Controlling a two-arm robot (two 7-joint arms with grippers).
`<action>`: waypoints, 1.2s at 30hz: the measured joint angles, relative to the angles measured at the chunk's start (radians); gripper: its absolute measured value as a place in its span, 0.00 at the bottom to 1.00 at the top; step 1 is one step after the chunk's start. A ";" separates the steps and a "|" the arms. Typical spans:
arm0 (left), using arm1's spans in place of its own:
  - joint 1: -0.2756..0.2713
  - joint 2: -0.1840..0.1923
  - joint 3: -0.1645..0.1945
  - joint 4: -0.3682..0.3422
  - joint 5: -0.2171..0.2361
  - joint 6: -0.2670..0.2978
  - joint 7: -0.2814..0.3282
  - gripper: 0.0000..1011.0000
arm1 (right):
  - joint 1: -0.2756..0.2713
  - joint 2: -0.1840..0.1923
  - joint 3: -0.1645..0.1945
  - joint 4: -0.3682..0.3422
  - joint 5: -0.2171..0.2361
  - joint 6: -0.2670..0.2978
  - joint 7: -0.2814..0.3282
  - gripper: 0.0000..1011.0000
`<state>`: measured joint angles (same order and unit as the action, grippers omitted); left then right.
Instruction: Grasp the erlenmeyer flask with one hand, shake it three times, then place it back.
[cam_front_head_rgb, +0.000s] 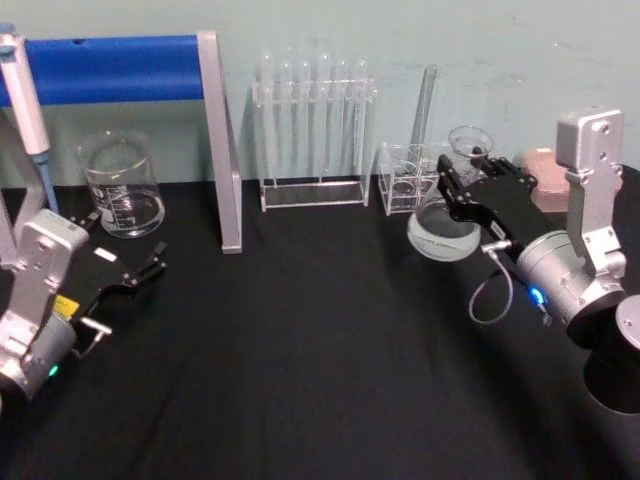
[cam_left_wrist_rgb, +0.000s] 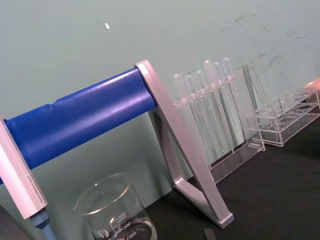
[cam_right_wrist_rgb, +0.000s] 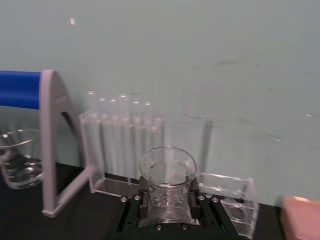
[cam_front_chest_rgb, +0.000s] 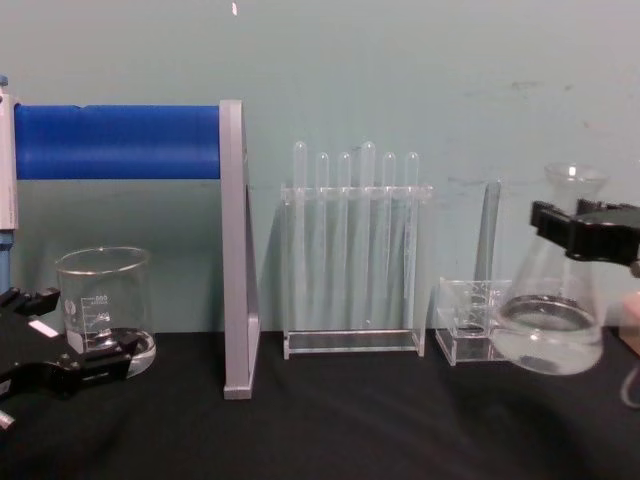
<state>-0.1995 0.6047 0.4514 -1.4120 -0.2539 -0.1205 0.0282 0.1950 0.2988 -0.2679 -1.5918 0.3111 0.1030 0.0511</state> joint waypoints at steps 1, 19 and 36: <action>0.000 0.000 0.000 0.000 0.000 0.000 0.000 0.99 | 0.004 -0.002 -0.004 0.003 -0.002 -0.001 0.013 0.44; 0.000 0.000 0.000 0.000 0.000 0.000 0.000 0.99 | 0.050 -0.009 -0.117 0.022 0.045 -0.037 0.325 0.44; 0.000 0.000 0.000 0.000 0.000 0.000 0.000 0.99 | 0.064 0.009 -0.093 0.051 0.074 -0.046 0.284 0.44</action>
<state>-0.1995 0.6047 0.4514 -1.4120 -0.2539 -0.1205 0.0283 0.2591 0.3073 -0.3605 -1.5408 0.3854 0.0567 0.3352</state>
